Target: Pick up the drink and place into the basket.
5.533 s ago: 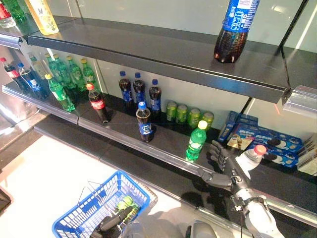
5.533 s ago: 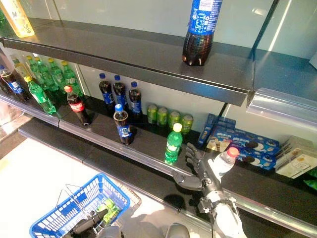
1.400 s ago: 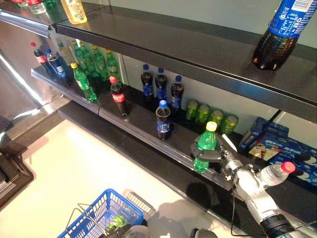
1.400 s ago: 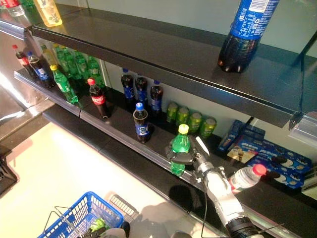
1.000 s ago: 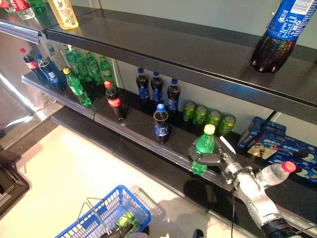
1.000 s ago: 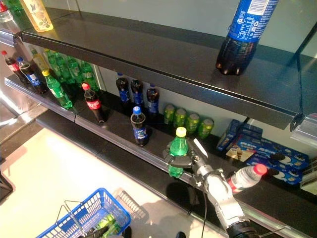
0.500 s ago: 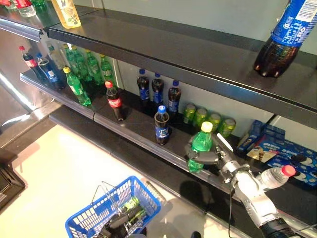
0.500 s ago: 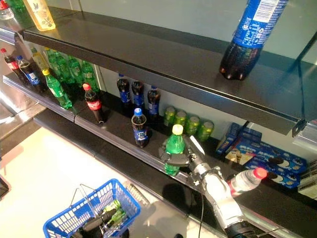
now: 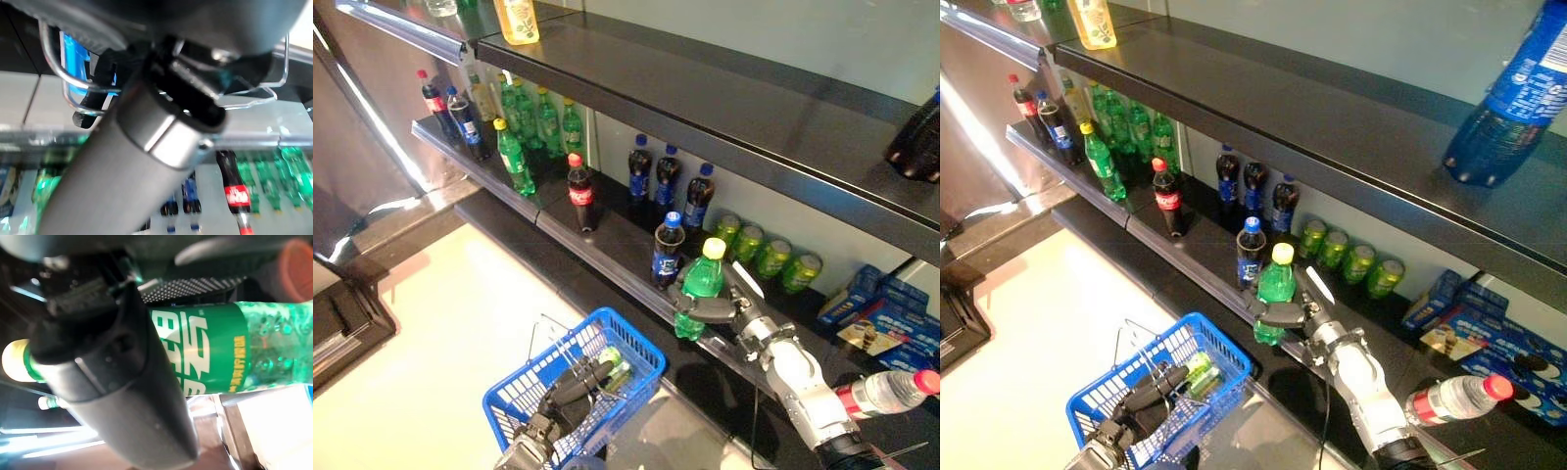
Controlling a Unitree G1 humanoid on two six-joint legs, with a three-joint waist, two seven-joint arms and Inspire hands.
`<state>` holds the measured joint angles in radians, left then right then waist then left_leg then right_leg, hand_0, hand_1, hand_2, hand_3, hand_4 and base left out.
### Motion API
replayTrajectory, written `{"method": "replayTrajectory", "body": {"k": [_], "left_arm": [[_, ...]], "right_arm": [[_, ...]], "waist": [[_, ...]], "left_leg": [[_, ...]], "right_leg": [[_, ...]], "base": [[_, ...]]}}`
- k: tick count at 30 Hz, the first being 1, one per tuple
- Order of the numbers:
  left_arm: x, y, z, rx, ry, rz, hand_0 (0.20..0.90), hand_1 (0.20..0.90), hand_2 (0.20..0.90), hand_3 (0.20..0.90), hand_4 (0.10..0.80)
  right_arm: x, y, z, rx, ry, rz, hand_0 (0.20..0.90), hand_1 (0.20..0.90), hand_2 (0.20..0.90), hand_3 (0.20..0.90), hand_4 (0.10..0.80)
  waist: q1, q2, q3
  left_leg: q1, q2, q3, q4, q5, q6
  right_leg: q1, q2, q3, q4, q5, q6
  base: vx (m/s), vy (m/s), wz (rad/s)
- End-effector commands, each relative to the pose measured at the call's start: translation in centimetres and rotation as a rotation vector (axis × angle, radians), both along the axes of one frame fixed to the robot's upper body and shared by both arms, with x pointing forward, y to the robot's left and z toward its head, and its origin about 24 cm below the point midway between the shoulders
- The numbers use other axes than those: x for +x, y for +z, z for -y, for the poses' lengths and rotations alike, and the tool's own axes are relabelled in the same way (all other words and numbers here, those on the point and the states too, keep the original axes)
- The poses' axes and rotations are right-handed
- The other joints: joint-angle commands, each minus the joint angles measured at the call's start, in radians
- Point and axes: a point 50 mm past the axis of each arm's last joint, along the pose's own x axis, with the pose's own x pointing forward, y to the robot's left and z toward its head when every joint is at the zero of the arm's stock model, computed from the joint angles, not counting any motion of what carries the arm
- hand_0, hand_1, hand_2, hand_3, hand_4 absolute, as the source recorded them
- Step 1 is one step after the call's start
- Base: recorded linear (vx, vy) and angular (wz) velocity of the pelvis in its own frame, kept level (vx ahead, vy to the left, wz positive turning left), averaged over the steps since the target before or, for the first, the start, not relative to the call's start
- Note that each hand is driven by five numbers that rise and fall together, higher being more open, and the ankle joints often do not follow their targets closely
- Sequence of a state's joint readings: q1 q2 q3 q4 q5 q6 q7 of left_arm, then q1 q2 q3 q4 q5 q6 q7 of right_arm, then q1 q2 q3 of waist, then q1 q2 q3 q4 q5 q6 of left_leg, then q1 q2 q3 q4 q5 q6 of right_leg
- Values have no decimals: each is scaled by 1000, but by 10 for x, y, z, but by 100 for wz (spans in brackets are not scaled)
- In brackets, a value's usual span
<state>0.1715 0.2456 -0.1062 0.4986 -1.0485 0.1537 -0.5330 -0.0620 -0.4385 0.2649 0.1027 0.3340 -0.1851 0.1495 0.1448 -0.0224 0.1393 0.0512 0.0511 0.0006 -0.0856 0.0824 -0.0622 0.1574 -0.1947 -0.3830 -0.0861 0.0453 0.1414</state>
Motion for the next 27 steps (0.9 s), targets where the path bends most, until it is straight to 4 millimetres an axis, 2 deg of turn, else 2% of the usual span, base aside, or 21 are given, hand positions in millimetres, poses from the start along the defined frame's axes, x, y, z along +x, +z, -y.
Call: {"method": "replayTrajectory", "body": {"k": [1, 5, 14, 27], "left_arm": [[62, 89, 16, -178, -46, 530, 300, 300, 300, 200, 100], [68, 118, 27, -195, -119, 648, 300, 300, 300, 200, 100], [73, 162, 44, -208, -242, 825, 300, 300, 300, 200, 100], [64, 196, 58, -215, -422, 993, 300, 300, 300, 200, 100]], "right_arm": [[9, 93, -27, 115, 143, 464, 300, 300, 300, 200, 100], [8, 92, -37, 110, 176, 464, 300, 300, 300, 200, 100], [10, 99, -62, 116, 236, 484, 300, 300, 300, 200, 100], [12, 110, -96, 115, 321, 516, 300, 300, 300, 200, 100]], "waist": [[37, 2, -80], [64, 0, -78], [128, -4, -79], [210, -16, -87]], "left_leg": [[59, 29, 88, -2, -46, -11], [53, 23, 62, -2, -40, -9], [35, 6, 0, -2, -32, -4], [9, -14, -76, -2, -18, -2]], "right_leg": [[11, 4, 1, 7, 16, -13], [19, 4, -21, 8, 13, -14], [39, 10, -72, 15, 2, -19], [57, 23, -113, 21, -15, -27]], "base": [[-13, 15, 8], [-6, 9, 21], [3, 10, 31], [12, 5, 12]]}}
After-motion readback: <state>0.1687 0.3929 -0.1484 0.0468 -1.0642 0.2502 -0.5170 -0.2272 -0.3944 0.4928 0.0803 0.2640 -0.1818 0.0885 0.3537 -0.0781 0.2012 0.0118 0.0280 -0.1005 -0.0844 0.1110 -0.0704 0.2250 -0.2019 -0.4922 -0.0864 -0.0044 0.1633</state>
